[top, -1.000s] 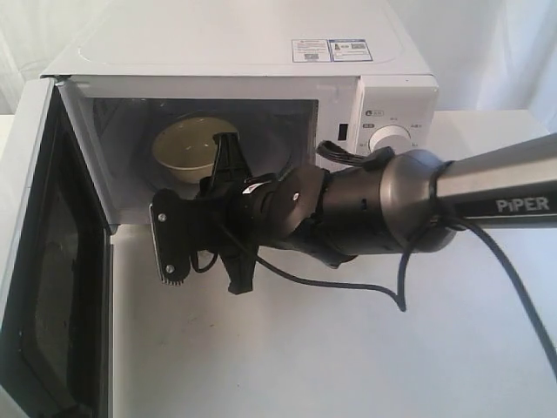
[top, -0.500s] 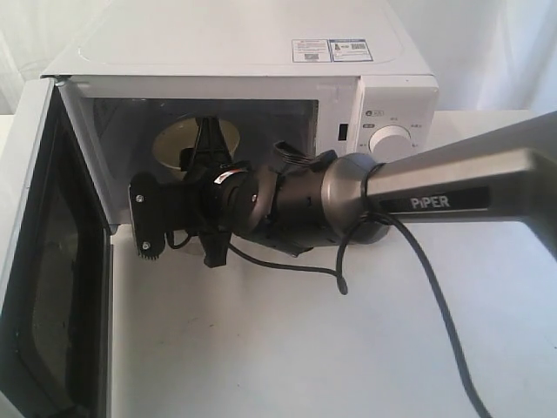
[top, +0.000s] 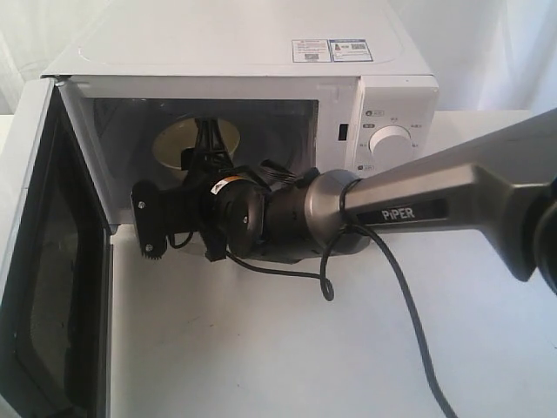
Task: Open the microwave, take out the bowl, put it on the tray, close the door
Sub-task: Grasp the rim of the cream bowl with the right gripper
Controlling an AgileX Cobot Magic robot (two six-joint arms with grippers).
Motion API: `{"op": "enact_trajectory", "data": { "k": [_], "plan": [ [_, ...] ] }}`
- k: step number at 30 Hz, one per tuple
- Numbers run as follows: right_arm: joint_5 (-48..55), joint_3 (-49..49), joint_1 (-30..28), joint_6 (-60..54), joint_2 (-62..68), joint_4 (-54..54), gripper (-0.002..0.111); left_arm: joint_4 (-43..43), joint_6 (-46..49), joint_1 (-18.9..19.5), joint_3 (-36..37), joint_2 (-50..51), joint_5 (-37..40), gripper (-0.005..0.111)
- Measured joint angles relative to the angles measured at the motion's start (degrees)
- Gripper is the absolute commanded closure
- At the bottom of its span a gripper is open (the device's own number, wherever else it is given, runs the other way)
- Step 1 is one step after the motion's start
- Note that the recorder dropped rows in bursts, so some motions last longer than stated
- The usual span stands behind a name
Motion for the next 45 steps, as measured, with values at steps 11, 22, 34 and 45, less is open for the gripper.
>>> {"op": "enact_trajectory", "data": {
  "k": [11,22,34,45],
  "plan": [
    [-1.16,-1.33,0.00,9.57,0.09,-7.37,0.055,0.00,0.00,0.00,0.00,0.00,0.00,0.107],
    [-2.25,-1.77,-1.15,10.51,3.65,-9.46,0.055,0.00,0.00,0.00,0.00,0.00,0.00,0.107],
    [-5.24,-4.70,-1.69,11.23,6.89,-9.94,0.057,0.00,0.00,0.00,0.00,0.00,0.00,0.107],
    [-6.44,-5.32,-2.80,11.23,9.52,-11.15,0.088,0.00,0.00,0.00,0.00,0.00,0.00,0.107]
  ]
}}
